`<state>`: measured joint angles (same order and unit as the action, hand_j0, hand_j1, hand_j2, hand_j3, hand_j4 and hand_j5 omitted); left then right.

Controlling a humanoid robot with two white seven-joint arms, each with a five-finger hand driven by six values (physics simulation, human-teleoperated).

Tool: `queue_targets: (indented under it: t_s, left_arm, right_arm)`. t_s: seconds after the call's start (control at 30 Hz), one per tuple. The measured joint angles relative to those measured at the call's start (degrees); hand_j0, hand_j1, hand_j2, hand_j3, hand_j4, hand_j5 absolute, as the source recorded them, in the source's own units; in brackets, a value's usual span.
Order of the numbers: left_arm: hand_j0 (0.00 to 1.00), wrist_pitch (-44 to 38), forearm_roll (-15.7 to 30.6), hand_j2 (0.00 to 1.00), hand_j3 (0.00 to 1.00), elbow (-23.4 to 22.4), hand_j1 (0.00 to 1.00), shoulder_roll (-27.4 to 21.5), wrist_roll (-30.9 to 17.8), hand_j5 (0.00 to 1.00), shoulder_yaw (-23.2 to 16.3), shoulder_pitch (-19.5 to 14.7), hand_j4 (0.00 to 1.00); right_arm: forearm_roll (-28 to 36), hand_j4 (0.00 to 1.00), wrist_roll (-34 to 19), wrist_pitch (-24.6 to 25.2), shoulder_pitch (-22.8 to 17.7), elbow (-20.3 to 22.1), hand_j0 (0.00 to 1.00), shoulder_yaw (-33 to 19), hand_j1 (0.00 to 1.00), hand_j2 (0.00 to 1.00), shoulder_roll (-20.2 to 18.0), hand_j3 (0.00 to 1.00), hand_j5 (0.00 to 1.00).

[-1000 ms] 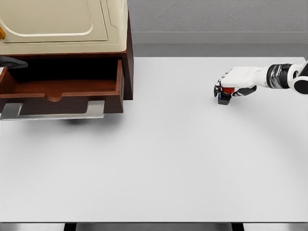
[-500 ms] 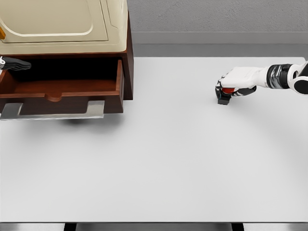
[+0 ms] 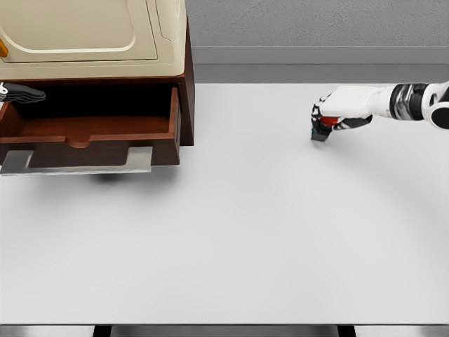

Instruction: Open the cabinet drawer with left arm, and place a switch into the drawer with right arm

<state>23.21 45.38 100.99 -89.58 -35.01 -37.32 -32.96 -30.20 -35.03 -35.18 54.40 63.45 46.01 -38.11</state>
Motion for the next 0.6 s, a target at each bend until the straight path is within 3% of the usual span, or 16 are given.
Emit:
queue_targets:
  t_s: [0.23,0.4,0.6]
  left_arm:
    - [1.00,0.2,0.1,1.00,1.00,0.0,1.00,0.1,0.0,1.00,-0.2,0.0,1.00]
    - [1.00,0.1,0.1,1.00,1.00,0.0,1.00,0.1,0.0,1.00,-0.3,0.0,1.00]
    - [1.00,0.1,0.1,1.00,1.00,0.0,1.00,0.2,0.0,1.00,-0.3,0.0,1.00]
  right_arm:
    - [1.5,0.45,0.0,0.0,0.6,3.7,0.45,-1.6,0.45,0.45,0.1,0.45,0.45]
    - [2.0,0.46,0.0,0.0,1.4,9.6,0.46,-1.7,0.46,0.46,0.3,0.46,0.46]
    - [3.3,0.46,-0.1,0.0,5.2,13.3,0.46,-1.3,0.46,0.46,2.3,0.46,0.46]
